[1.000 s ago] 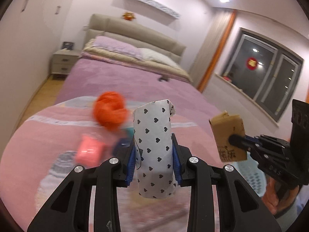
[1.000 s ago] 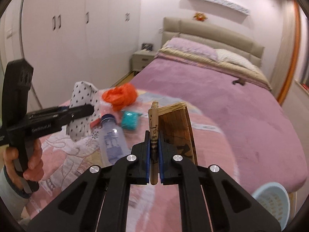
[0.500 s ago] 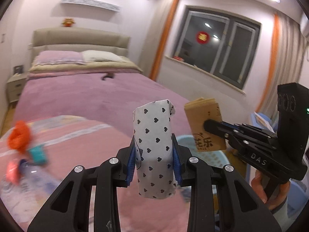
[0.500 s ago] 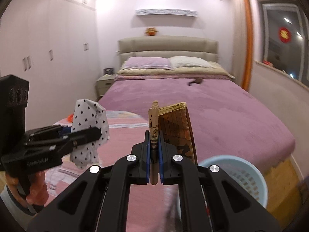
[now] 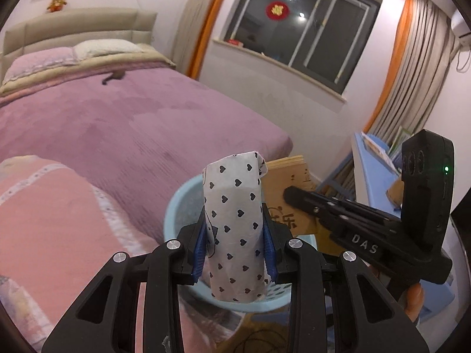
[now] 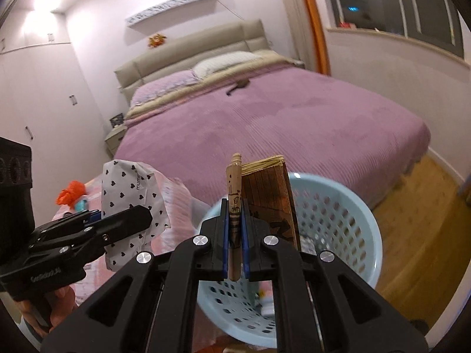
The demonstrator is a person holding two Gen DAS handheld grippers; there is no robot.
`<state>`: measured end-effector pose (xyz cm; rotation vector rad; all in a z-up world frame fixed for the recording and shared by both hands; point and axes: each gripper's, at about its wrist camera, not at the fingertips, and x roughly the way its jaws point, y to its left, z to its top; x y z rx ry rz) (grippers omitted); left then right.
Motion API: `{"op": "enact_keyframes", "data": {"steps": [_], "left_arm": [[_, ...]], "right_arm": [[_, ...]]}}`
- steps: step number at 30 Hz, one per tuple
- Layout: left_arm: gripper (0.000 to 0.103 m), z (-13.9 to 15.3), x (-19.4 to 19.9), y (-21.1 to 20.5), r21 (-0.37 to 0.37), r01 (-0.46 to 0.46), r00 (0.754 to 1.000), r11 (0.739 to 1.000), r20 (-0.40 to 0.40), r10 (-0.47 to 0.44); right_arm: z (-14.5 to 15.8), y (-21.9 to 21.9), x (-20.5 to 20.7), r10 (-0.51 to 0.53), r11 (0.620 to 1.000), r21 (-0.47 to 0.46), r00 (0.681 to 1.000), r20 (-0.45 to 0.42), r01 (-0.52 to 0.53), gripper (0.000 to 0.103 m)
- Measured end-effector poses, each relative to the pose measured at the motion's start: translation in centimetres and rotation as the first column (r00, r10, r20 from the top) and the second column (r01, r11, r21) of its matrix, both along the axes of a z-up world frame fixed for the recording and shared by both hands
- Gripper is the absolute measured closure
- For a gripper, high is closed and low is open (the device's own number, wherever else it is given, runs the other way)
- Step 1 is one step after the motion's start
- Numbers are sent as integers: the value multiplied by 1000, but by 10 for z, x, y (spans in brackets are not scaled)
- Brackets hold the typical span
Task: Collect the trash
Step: 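Carry the cardboard piece over the blue basket and open the right tool to drop it, then open the left tool over the blue basket to drop the tissue box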
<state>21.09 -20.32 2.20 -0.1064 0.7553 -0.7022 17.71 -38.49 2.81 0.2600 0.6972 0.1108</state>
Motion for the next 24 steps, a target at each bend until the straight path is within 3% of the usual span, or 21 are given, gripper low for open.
{"op": "enact_keyframes", "data": {"steps": [1,4,8,12,16,24], "left_arm": [[70,-3,2,-5,7,5,1000,1000,-4,-5],[50,-7,7,-16,19,16,1000,1000,-10,-16],[41,-9,5,-19,35,20,1000,999,2,-20],[38,-7,-1,-12,37,14,1000,999,18,-14],[34,-3,-7,5,19,-5,1000,1000,28,4],[29,15,-20,45,-25,-52,996,998,66,53]], "right_arm": [[-2,1,1,-4,1000,1,1000,-7,4,98],[-10,-4,1,-30,1000,-5,999,-34,30,94],[-16,-6,2,-53,998,-18,997,-61,52,89],[-17,-6,1,-59,998,-7,996,-64,59,87],[-14,-5,-2,-75,997,-15,996,-47,74,59],[12,26,-11,1,1000,-28,1000,22,0,59]]}}
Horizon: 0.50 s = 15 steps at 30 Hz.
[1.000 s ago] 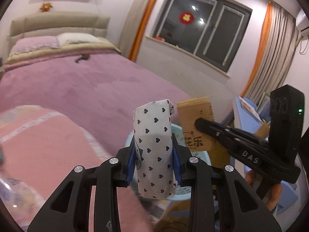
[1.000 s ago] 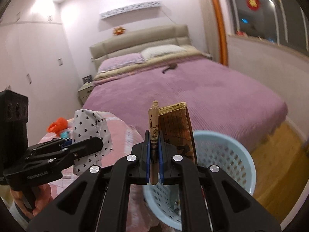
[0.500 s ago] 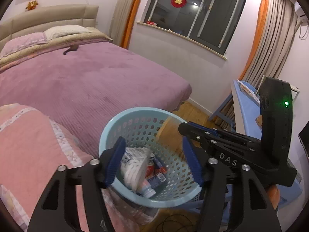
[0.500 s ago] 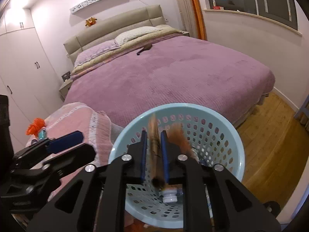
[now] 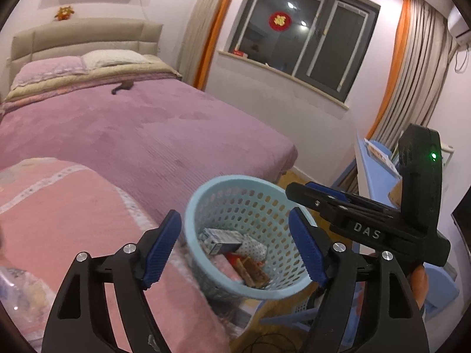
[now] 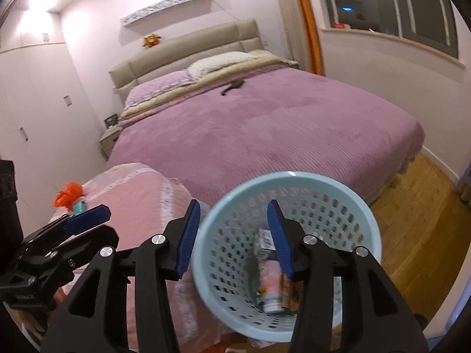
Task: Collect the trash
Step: 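Open the left tool over the blue basket to drop the tissue box, then grasp the orange plastic bag with the left tool while the right grasps the water bottle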
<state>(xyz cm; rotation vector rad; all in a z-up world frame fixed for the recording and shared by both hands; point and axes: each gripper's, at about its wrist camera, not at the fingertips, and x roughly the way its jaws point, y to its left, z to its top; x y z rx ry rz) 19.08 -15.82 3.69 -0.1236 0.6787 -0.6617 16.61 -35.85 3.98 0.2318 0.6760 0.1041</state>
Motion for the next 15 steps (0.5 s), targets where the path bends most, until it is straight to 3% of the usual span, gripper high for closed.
{"op": "enact_keyframes", "data": {"steps": [8,12,15], "left_arm": [[29,23,-10,68,-35,-132,990,991,52,134],[29,31,-13,115,-50,-226,971,973,67,229],[29,35,-14,155,-42,-320,943,947,79,322]], "right_arm": [[22,65,0,153,988,-1,987,59,-153,59],[26,105,6,242,970,-8,968,66,-242,59],[25,142,12,316,949,-25,947,64,-315,59]]}}
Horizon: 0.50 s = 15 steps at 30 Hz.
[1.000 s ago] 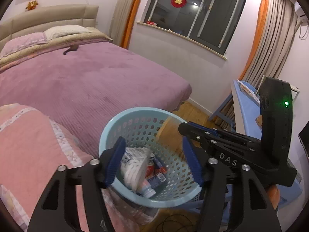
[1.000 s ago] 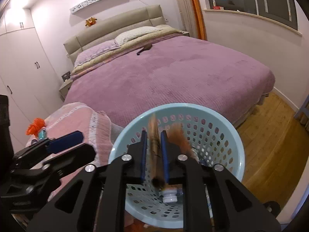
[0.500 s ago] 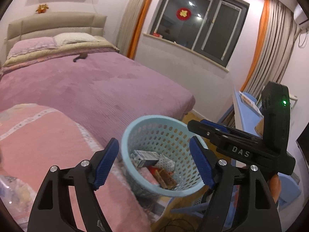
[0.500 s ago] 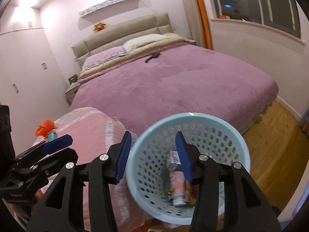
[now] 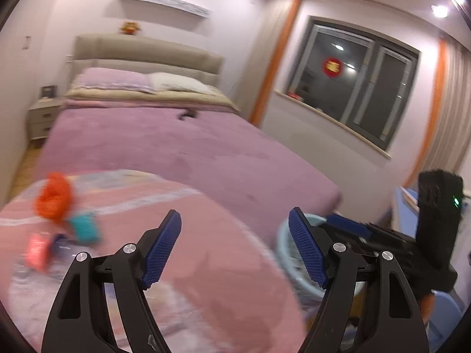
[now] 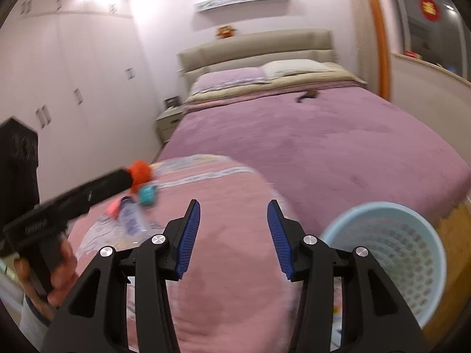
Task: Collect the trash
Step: 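Grasp the orange plastic bag with the left tool while the right grasps the water bottle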
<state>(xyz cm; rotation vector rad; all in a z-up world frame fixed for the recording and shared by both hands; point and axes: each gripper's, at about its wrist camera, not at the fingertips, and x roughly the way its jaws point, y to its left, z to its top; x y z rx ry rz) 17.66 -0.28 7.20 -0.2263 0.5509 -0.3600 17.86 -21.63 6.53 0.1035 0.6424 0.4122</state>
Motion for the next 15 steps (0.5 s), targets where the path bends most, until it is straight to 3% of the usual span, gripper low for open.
{"op": "enact_keyframes", "data": {"steps": [7,12,15], "left_arm": [[29,-1,9,96,-10,-170,985,985,-21,169],[25,-11,29,156,-32,-277,959,960,-79,274],[25,-20,47,176,-46,-298,948,953,-128,291]], "right_arm": [[-14,88,9,175,984,-31,984,12,-175,59],[-37,143,18,269,961,-54,962,-32,-271,59],[-48,164,21,298,952,-63,953,-55,-301,59]]}}
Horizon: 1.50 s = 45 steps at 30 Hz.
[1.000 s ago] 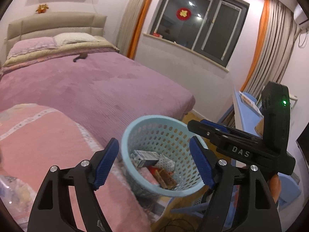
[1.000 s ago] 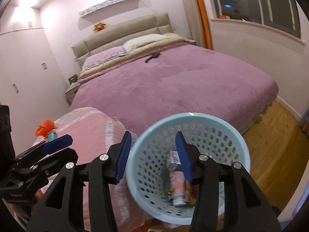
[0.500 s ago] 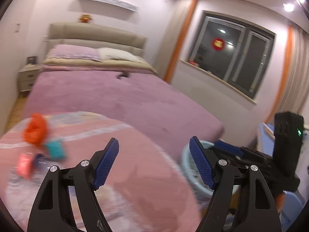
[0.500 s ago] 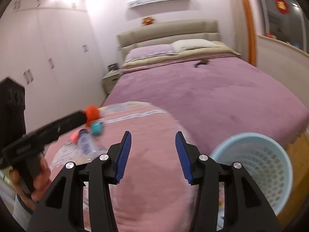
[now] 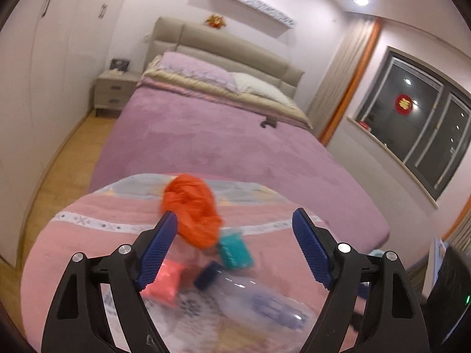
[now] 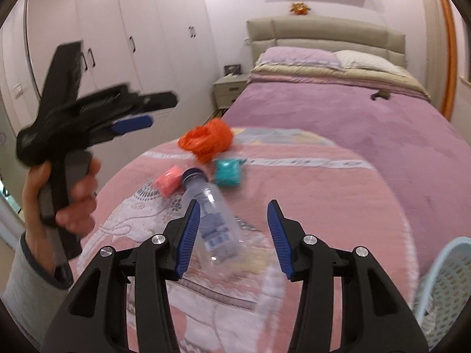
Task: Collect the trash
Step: 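Grasp the orange plastic bag with the left tool while the right grasps the water bottle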
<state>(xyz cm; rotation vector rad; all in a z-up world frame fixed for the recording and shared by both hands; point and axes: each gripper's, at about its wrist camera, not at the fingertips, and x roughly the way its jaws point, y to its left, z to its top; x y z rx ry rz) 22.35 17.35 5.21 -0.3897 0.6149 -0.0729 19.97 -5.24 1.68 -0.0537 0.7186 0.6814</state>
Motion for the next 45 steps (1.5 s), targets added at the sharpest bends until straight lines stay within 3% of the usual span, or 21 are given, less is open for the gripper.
{"op": "enact_keyframes", "data": {"steps": [10,16,20,24,26,31,37,45], "left_arm": [[20,-45,59,24,-16,-25,980,1000,-196,21],[22,-64,79,29,-1,-37,965,999,-261,36],[31,-74,86,28,-17,-33,966,999,-258,28],[37,-76,87,23,18,-28,968,999,-250,31],[46,-74,84,23,37,-24,970,999,-240,32],[58,-70,77,26,27,-16,976,1000,-215,21],[60,-56,67,29,11,-24,984,1000,-177,25],[60,-20,32,13,8,6,996,1000,-90,-5]], "right_arm": [[-21,38,13,72,996,-48,996,-49,-75,43],[-35,58,16,106,989,-97,992,-74,-113,37],[-46,66,18,109,982,-143,990,-87,-121,37],[-55,72,23,105,978,-167,989,-106,-122,37],[-58,74,25,99,979,-166,988,-115,-118,37],[-62,81,27,96,978,-176,989,-116,-115,37],[-61,84,19,104,974,-191,988,-111,-124,45],[-51,69,-2,99,983,-146,989,-108,-115,49]]}}
